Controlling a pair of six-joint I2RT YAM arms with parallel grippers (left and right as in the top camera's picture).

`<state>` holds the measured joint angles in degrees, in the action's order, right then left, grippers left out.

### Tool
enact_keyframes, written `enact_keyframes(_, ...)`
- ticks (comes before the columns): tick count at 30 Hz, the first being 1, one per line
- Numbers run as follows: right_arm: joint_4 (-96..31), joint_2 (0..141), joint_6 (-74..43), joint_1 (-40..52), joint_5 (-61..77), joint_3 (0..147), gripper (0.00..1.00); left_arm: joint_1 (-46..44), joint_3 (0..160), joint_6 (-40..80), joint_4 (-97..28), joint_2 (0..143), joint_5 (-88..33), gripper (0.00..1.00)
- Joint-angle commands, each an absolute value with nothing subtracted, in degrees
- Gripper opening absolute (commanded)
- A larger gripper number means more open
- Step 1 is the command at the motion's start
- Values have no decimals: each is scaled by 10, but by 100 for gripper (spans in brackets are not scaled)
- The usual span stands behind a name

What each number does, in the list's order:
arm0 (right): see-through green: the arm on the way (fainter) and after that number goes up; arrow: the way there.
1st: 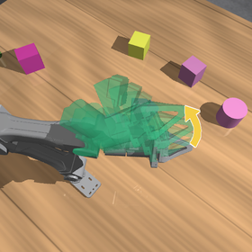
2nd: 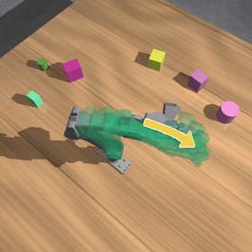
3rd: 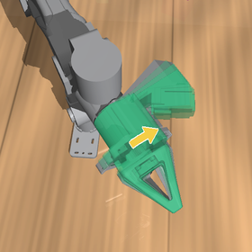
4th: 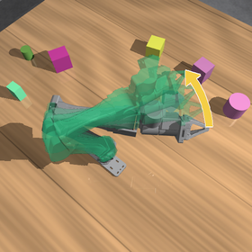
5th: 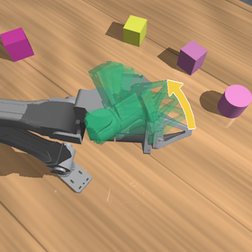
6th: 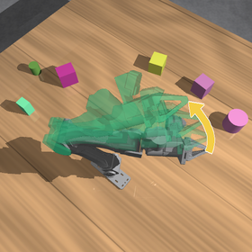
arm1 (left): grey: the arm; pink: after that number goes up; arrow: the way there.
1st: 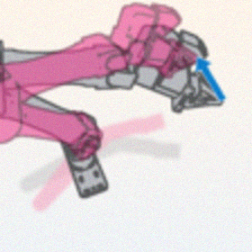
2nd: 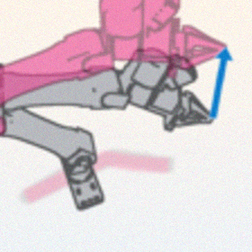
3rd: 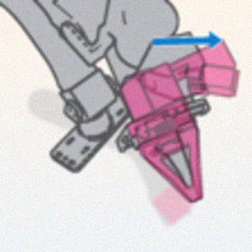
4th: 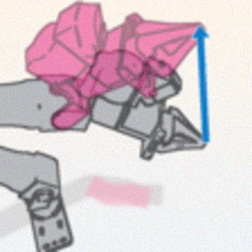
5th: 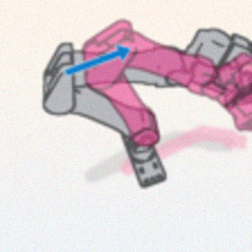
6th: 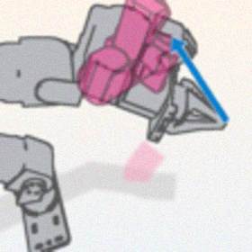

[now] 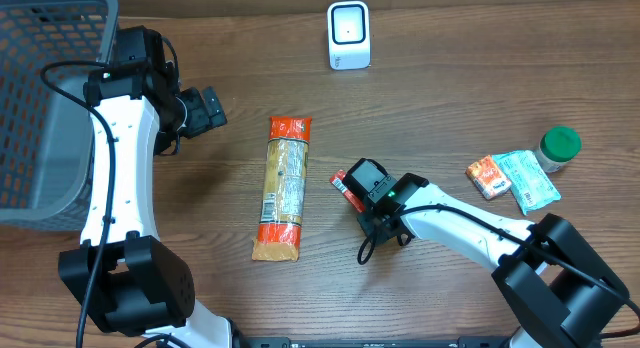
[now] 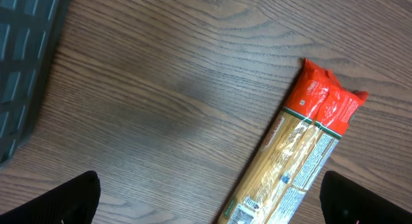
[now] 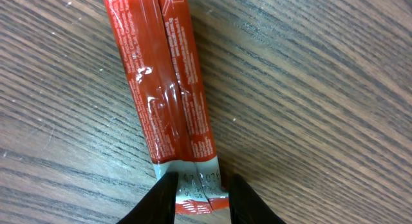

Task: Scan the item barcode
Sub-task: 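Regrip the red stick snack by its end with the right gripper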

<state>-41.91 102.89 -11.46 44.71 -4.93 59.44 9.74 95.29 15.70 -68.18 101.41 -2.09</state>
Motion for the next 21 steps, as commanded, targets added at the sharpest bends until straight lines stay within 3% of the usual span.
enact_keyframes(1,-418,1029,-102,446,-48,571,29,94,962,148,-683,1015,-19,100)
enact_keyframes(3,-418,1029,-102,446,-48,571,28,94,962,148,-683,1015,-19,100)
enact_keyframes(4,-418,1029,-100,446,-48,571,22,93,962,148,-683,1015,-19,100)
enact_keyframes(5,-418,1029,-97,446,-48,571,9,94,962,148,-683,1015,-19,100)
enact_keyframes(6,-418,1029,-97,446,-48,571,4,94,962,148,-683,1015,-19,100)
enact_keyframes(15,-422,955,-65,439,-50,587,4,94,962,148,-683,1015,-19,100)
enact_keyframes(21,-433,913,16,439,-50,587,4,94,962,148,-683,1015,-19,100)
